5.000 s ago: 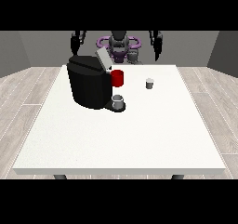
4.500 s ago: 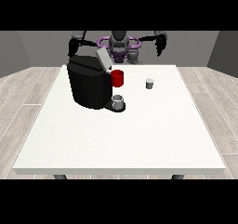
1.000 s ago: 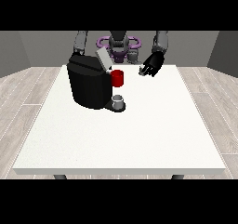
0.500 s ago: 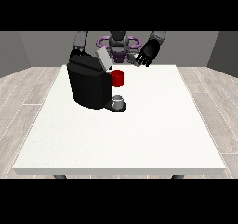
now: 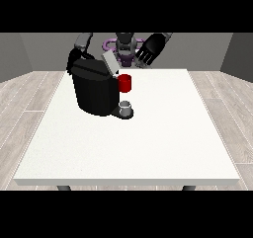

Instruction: Insert the coffee pod into the coffee machine and close the lid

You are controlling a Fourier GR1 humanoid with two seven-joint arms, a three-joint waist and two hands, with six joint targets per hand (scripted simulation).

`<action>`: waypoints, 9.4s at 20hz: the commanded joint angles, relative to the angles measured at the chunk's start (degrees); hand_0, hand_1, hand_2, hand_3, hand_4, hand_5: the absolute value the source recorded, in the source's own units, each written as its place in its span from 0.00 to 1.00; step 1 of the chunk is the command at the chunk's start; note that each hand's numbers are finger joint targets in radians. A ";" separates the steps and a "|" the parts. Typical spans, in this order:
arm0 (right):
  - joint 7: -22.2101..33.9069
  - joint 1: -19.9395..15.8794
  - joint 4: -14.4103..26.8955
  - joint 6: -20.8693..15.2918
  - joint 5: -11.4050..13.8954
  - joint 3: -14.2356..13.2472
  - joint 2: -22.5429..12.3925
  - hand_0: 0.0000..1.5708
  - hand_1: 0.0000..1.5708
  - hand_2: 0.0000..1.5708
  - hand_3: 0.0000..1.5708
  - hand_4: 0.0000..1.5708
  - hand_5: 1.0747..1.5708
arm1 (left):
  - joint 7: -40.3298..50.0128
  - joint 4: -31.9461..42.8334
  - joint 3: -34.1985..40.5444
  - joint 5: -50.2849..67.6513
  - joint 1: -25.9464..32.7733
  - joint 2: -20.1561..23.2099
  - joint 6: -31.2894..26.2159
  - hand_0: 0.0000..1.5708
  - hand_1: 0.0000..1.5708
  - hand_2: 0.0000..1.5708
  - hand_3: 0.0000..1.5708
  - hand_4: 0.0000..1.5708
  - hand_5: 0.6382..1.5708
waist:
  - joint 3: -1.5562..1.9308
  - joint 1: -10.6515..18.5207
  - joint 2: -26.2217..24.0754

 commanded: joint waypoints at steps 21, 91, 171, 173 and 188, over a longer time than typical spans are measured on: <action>-0.24 -10.00 0.15 -1.66 -0.31 -3.59 -1.80 0.00 0.00 0.00 0.00 0.10 1.00 | 0.87 4.33 1.92 -1.35 -15.78 4.56 -0.66 0.76 0.76 0.80 0.78 0.30 1.00 | 0.03 -2.96 12.78; 0.43 -12.49 -0.78 -4.64 3.34 -1.80 -1.43 0.00 0.00 0.00 0.00 0.07 1.00 | -9.79 8.80 0.67 -11.58 -19.48 10.05 14.72 0.00 0.00 0.40 0.31 0.00 1.00 | 0.03 -6.84 19.54; 3.44 -21.67 15.38 11.09 -11.00 -7.78 -7.34 0.00 0.00 0.00 0.00 0.11 1.00 | -1.10 -36.46 2.55 35.25 44.46 -17.66 11.44 0.00 0.00 0.00 0.00 0.20 1.00 | 0.01 22.10 -4.32; 5.16 -23.89 15.24 9.16 -9.84 -6.98 -6.62 0.00 0.00 0.00 0.00 0.13 1.00 | 1.32 -36.91 3.33 36.10 43.25 -15.69 9.88 0.00 0.00 0.00 0.00 0.21 1.00 | 0.01 22.87 -4.66; 6.83 -34.57 15.56 8.65 -5.03 -1.08 -1.97 0.00 0.00 0.00 0.00 0.00 1.00 | -0.51 -34.26 3.03 35.33 42.43 -15.34 12.10 0.00 0.00 0.00 0.00 0.25 1.00 | -0.02 22.65 -1.56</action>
